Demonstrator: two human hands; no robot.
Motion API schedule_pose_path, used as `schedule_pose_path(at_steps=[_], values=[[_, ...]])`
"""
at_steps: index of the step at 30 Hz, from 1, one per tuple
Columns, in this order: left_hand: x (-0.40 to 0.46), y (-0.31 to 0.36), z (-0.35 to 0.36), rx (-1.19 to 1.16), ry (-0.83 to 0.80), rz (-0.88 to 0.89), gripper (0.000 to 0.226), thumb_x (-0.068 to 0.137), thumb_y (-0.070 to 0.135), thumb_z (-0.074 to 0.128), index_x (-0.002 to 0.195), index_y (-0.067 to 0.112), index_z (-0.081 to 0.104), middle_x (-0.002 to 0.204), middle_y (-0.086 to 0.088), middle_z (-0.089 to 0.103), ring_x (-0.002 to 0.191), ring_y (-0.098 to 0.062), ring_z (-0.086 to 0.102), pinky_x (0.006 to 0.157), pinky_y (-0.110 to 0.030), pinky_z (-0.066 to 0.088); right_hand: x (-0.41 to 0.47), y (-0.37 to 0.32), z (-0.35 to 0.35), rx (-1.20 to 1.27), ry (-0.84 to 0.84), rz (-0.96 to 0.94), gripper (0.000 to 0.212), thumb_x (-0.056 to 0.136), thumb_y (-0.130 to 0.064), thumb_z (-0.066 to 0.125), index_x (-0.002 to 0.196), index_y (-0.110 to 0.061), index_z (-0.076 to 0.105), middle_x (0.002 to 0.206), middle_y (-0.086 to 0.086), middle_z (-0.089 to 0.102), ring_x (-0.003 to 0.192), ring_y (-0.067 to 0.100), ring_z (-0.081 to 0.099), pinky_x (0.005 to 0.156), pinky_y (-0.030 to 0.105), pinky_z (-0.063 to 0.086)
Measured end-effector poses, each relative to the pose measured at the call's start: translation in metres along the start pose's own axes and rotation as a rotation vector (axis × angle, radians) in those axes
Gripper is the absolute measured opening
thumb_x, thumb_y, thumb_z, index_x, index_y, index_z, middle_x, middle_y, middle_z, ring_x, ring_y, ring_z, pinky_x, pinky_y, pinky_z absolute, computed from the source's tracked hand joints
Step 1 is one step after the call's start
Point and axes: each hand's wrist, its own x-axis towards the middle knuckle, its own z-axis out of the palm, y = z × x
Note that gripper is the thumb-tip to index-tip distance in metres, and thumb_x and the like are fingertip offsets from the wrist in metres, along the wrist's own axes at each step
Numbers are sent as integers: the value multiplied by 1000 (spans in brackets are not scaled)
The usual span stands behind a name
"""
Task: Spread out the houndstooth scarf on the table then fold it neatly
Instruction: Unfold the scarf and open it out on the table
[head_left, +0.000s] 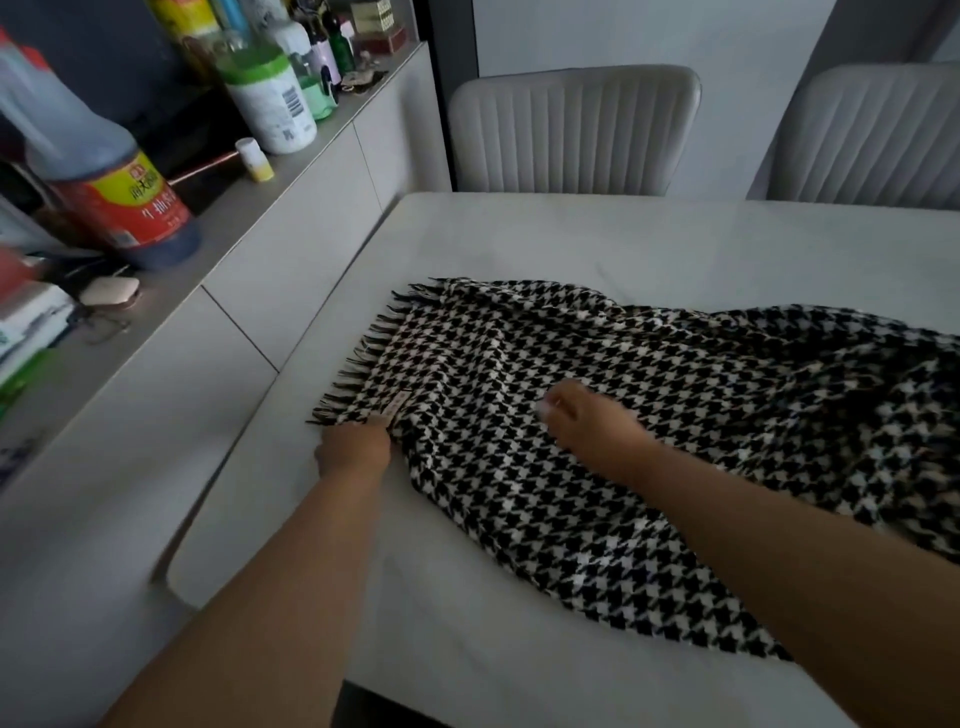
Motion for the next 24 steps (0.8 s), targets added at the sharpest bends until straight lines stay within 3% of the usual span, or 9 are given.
schedule_pose_path(at_steps=[3, 5, 7, 10, 14, 17, 19, 21, 24], values=[[23, -16, 15, -368, -163, -107, 74, 63, 57, 71, 118, 8, 60, 114, -16, 68, 93, -32, 66, 91, -48, 52, -31, -8, 40, -167, -277, -126, 36, 87, -56, 54, 111, -30, 53, 103, -6, 61, 88, 13, 60, 76, 31, 55], [37, -25, 25, -535, -239, -147, 69, 58, 54, 81, 108, 10, 64, 103, -11, 71, 79, -26, 67, 89, -46, 52, -40, -6, 59, -457, -288, -301, 49, 82, -55, 60, 120, -25, 52, 115, -5, 54, 103, 13, 49, 90, 31, 47], [0, -10, 13, -592, -302, -181, 58, 64, 43, 85, 107, 9, 66, 101, -10, 72, 82, -25, 69, 83, -43, 56, -42, -3, 69, -580, -259, -383, 43, 85, -49, 61, 116, -20, 55, 114, 0, 51, 108, 16, 43, 91, 30, 40], [-27, -5, 8, -645, -372, -185, 24, 86, 26, 70, 100, 6, 66, 79, -5, 72, 68, -18, 69, 61, -33, 59, -43, -2, 70, -448, -270, -348, 26, 90, -32, 61, 99, -8, 61, 101, 1, 52, 99, 15, 44, 79, 24, 35], [-40, 0, 4, -738, -440, -257, 35, 93, 35, 58, 118, 11, 61, 105, -11, 69, 82, -29, 67, 63, -41, 58, -54, -15, 51, -78, -312, -221, 28, 87, -16, 64, 107, 3, 59, 120, 11, 55, 106, 24, 55, 91, 31, 49], [-55, 6, -1, -881, -591, -362, 38, 96, 48, 46, 117, 20, 60, 117, -12, 68, 105, -49, 61, 85, -48, 54, -61, -26, 33, 149, -304, -205, 23, 85, -5, 65, 78, 12, 52, 122, 23, 52, 110, 31, 51, 81, 22, 44], [-61, 2, -1, -970, -711, -376, 57, 93, 56, 44, 125, 11, 58, 120, -21, 65, 109, -45, 61, 88, -52, 53, -65, -31, 25, 269, -339, -183, 29, 83, -2, 66, 61, -1, 48, 118, 10, 59, 119, 13, 51, 77, 14, 42], [-64, -2, -4, -994, -714, -389, 68, 90, 59, 47, 133, 6, 52, 127, -24, 60, 111, -41, 61, 86, -55, 53, -70, -36, 20, 266, -397, -177, 33, 82, -3, 67, 57, -10, 47, 118, -4, 61, 121, -9, 44, 78, 6, 38], [-63, -4, -14, -1020, -619, -348, 54, 92, 44, 56, 129, 6, 55, 127, -21, 60, 105, -35, 64, 72, -46, 56, -74, -38, 21, 146, -469, -178, 40, 83, 0, 66, 56, -12, 38, 116, -4, 61, 109, -21, 46, 69, 2, 37]])
